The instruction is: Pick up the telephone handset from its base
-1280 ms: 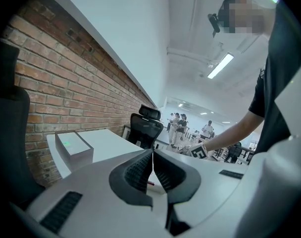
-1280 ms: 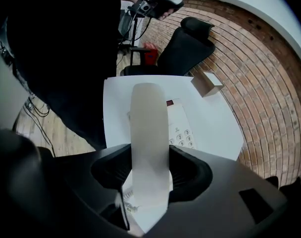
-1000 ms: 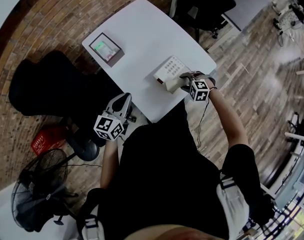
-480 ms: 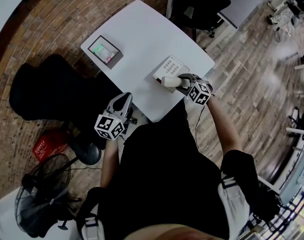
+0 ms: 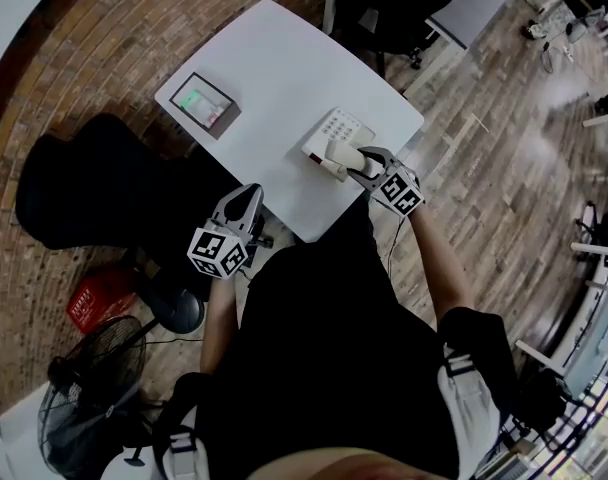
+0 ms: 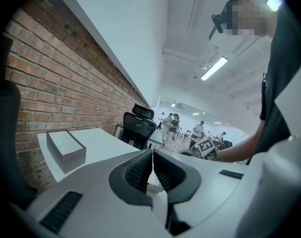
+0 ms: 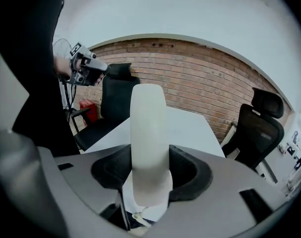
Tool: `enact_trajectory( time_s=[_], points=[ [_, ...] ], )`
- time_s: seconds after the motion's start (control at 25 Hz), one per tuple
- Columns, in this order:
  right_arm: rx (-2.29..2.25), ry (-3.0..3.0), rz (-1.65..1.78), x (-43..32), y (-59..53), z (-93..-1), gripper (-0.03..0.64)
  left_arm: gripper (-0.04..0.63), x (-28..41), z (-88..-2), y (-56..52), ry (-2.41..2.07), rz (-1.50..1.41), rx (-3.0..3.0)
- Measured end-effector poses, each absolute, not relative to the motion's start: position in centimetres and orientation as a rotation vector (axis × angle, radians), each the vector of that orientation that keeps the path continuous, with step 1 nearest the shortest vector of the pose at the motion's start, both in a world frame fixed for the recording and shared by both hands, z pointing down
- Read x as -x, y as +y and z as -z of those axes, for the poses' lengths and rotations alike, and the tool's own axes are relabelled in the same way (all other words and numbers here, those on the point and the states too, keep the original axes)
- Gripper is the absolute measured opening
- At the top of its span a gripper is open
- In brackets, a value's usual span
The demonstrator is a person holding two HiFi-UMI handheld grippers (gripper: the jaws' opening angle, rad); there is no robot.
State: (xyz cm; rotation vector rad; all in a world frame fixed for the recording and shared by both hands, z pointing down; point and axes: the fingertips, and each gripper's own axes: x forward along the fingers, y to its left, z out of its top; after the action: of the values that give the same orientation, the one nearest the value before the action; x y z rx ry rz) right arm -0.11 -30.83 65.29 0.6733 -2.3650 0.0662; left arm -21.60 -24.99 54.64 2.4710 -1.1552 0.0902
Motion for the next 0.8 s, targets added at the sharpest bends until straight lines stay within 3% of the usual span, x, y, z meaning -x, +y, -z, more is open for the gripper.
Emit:
enact_trajectory(
  time_s=[0.8],
  points=[
    [-1.093,-2.576,-0.412,-1.4,-29.3,-59.2,0.209,0.02,18.7,-55.0,-26.0,-1.015,-0.1,-2.512]
  ],
)
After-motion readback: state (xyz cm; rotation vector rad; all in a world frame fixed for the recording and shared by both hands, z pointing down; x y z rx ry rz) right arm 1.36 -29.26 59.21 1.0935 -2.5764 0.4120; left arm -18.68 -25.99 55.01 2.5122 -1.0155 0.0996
